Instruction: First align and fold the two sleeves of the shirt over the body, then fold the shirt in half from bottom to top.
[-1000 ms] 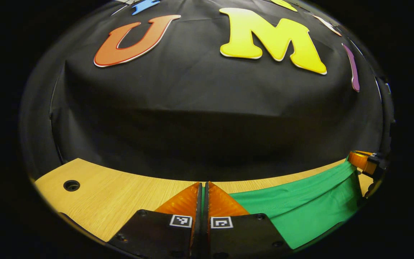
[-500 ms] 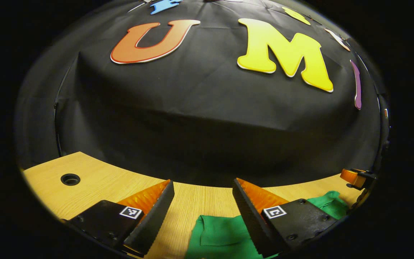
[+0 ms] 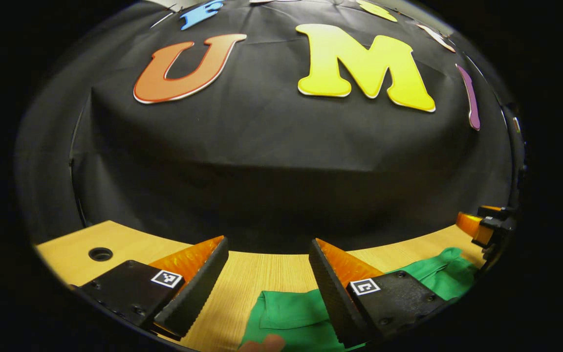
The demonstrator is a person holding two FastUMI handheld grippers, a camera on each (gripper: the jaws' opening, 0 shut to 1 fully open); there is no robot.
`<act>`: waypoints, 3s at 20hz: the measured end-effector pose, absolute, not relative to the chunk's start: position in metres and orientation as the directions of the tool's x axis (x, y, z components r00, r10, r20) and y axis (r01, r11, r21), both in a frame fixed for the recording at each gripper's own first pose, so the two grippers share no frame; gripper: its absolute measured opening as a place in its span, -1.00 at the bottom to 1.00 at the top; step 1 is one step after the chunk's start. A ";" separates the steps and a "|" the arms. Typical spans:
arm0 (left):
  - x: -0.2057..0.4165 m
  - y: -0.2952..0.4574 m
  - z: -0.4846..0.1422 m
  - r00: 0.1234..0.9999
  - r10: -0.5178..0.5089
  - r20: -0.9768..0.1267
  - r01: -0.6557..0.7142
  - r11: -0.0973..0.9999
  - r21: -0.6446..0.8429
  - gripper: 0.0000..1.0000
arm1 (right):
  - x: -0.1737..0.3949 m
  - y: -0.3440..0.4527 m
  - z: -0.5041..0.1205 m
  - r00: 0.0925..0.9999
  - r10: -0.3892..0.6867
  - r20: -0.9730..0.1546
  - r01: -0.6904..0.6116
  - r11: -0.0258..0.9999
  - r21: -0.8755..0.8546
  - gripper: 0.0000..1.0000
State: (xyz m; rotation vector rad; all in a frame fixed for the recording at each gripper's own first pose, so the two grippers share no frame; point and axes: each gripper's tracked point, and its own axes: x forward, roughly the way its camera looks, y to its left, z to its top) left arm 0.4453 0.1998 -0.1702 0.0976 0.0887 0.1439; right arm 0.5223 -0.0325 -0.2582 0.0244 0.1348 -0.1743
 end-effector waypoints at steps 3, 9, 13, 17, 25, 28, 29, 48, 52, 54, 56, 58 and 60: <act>0.423 0.196 -0.142 0.990 0.144 0.005 -0.144 0.987 0.067 1.00 | 0.494 -0.033 -0.218 0.981 -0.190 -0.034 0.189 0.982 -0.006 0.93; 0.340 0.197 -0.162 0.980 0.197 -0.043 -0.193 0.978 0.079 1.00 | 0.401 -0.021 -0.188 0.976 -0.201 0.089 0.209 0.974 -0.089 0.91; 0.286 0.197 -0.169 0.974 0.212 -0.077 -0.204 0.974 0.099 1.00 | 0.348 -0.012 -0.192 0.982 -0.159 0.098 0.174 0.968 -0.183 0.94; 0.229 0.187 -0.176 0.966 0.220 -0.134 -0.216 0.975 0.048 1.00 | 0.288 -0.014 -0.164 0.978 -0.162 0.134 0.183 0.969 -0.164 0.90; 0.107 0.149 -0.118 0.973 0.212 -0.091 -0.205 0.976 0.078 1.00 | 0.145 -0.006 -0.146 0.995 -0.038 -0.097 0.026 0.992 -0.119 0.86; 0.064 0.132 -0.086 0.974 0.216 -0.065 -0.209 0.973 0.101 1.00 | 0.092 -0.020 -0.128 0.994 -0.039 -0.103 0.029 0.994 -0.104 0.89; 0.052 0.126 -0.080 0.974 0.214 -0.067 -0.206 0.972 0.109 1.00 | 0.076 -0.022 -0.125 0.993 -0.032 -0.110 0.022 0.995 -0.096 0.89; -0.056 0.050 -0.086 0.981 0.117 -0.154 -0.090 0.981 0.174 1.00 | -0.060 -0.033 -0.127 0.990 -0.024 -0.136 0.006 0.992 -0.127 0.93; -0.061 0.034 -0.083 0.987 0.081 -0.136 -0.054 0.980 0.189 1.00 | -0.061 -0.032 -0.130 0.990 -0.015 -0.138 -0.001 0.994 -0.113 0.94; -0.062 0.027 -0.081 0.991 0.062 -0.116 -0.041 0.984 0.174 1.00 | -0.063 -0.035 -0.136 0.988 -0.016 -0.151 0.001 0.995 -0.099 0.90; -0.064 0.027 -0.078 0.993 0.053 -0.102 -0.035 0.985 0.170 1.00 | -0.061 -0.039 -0.141 0.987 -0.015 -0.160 0.002 0.997 -0.080 0.90; -0.065 0.029 -0.080 0.994 0.054 -0.099 -0.037 0.986 0.163 1.00 | -0.061 -0.045 -0.145 0.987 -0.023 -0.161 0.013 0.998 -0.065 0.90; -0.065 0.030 -0.087 0.991 0.057 -0.118 -0.039 0.988 0.151 1.00 | -0.059 -0.047 -0.152 0.985 -0.031 -0.172 0.021 0.998 -0.057 0.90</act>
